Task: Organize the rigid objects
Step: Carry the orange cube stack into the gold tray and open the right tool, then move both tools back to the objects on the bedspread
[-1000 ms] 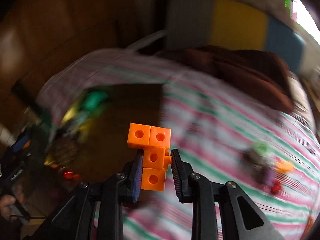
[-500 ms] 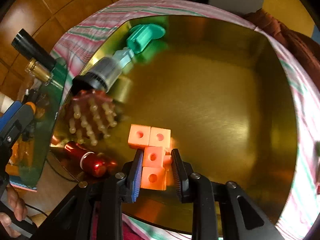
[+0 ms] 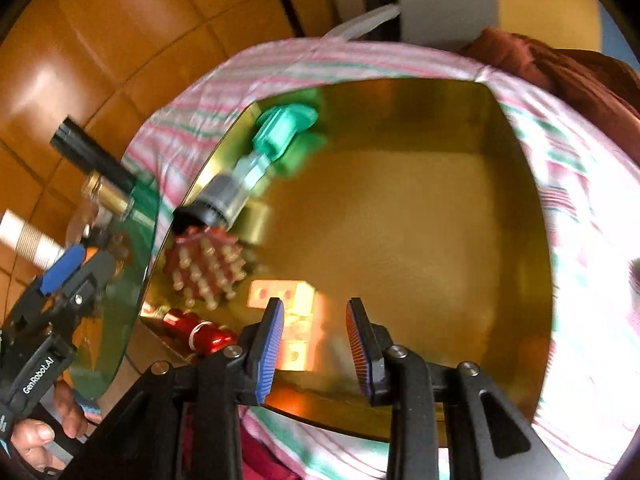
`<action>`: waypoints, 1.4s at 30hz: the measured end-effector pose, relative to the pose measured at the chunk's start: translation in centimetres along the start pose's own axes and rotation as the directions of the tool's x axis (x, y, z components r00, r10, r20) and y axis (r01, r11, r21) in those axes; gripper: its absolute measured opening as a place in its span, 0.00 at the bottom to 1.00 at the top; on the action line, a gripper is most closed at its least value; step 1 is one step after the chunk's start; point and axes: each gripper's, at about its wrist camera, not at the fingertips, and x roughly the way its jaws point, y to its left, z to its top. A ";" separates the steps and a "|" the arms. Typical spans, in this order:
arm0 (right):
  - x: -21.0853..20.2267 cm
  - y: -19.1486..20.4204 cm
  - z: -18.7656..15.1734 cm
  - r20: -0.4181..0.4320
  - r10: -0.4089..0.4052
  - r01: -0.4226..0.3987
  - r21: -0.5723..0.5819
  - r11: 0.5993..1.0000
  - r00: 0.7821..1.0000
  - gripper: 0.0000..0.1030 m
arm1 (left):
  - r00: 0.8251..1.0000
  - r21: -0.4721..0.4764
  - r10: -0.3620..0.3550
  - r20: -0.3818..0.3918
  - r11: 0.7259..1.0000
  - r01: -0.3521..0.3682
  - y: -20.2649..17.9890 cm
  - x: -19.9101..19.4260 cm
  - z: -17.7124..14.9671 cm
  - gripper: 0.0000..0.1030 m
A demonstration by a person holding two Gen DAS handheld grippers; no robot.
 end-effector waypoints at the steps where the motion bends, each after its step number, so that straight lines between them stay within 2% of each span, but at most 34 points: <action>1: -0.6 -0.6 0.1 0.015 -0.004 0.004 0.010 1.000 1.000 0.31 | 1.000 0.004 0.000 0.001 1.000 0.000 -0.1 -0.1 0.0 0.73; 10: -4.8 -5.4 -0.1 0.133 -0.087 0.074 0.105 0.992 0.987 0.31 | 1.000 0.054 -0.007 0.010 0.998 0.006 -1.9 -0.8 0.2 0.74; 17: -7.7 -10.5 -0.7 0.175 -0.186 0.152 0.193 0.969 0.967 0.31 | 0.999 0.100 -0.021 0.025 0.995 0.019 -3.6 -1.4 0.7 0.75; 20: -9.3 -13.2 -0.9 0.193 -0.236 0.186 0.248 0.951 0.952 0.31 | 0.999 0.120 -0.032 0.030 0.992 0.028 -4.5 -1.5 1.0 0.75; 25: -12.6 -18.2 -1.2 0.232 -0.330 0.239 0.349 0.906 0.915 0.31 | 0.998 0.159 -0.060 0.035 0.986 0.054 -6.4 -1.6 1.5 0.75; 32: -16.9 -26.8 -3.0 0.237 -0.481 0.313 0.511 0.800 0.844 0.34 | 0.994 0.225 -0.104 0.042 0.970 0.092 -9.7 -1.7 2.4 0.75; 38: -18.7 -34.3 -6.3 0.174 -0.595 0.366 0.644 0.672 0.785 0.34 | 0.989 0.290 -0.143 0.028 0.948 0.129 -13.2 -1.5 2.7 0.75; 40: -19.1 -36.5 -7.9 0.149 -0.618 0.358 0.701 0.617 0.772 0.34 | 0.987 0.316 -0.161 0.024 0.938 0.146 -14.6 -1.5 2.8 0.75; 42: -19.3 -38.4 -9.4 0.120 -0.614 0.325 0.761 0.561 0.780 0.34 | 0.983 0.343 -0.183 0.018 0.924 0.166 -16.1 -1.6 2.9 0.75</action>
